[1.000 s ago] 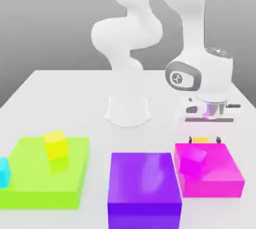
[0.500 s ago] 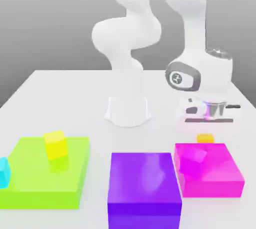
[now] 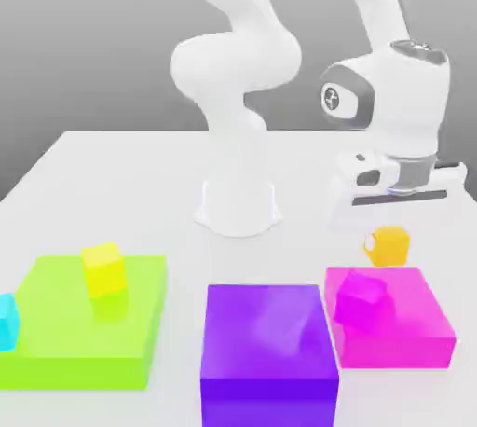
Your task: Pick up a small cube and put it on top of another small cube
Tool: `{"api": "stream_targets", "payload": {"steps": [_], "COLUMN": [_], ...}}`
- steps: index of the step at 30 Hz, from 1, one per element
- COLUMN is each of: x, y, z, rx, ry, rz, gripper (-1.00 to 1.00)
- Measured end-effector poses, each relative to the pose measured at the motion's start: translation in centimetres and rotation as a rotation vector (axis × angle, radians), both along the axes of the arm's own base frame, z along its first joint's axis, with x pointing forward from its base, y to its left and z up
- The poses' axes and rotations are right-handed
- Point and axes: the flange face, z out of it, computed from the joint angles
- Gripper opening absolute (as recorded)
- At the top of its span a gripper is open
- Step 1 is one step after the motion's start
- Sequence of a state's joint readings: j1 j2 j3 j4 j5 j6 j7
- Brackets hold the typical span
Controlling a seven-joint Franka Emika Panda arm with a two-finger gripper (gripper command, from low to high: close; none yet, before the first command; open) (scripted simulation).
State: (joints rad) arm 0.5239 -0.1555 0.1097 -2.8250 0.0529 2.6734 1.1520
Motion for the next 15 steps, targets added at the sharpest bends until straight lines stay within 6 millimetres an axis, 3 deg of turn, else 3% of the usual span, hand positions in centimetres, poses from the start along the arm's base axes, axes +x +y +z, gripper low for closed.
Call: {"api": "stream_targets", "payload": {"steps": [11,15], "x": [6.1,6.6], "y": [-4.2,-4.5], "z": [5.7,2.0], "rx": [-0.004,-0.008], "ry": [-0.002,-0.002], "rz": [0.236,0.254], "gripper": [-1.0,-1.0]}}
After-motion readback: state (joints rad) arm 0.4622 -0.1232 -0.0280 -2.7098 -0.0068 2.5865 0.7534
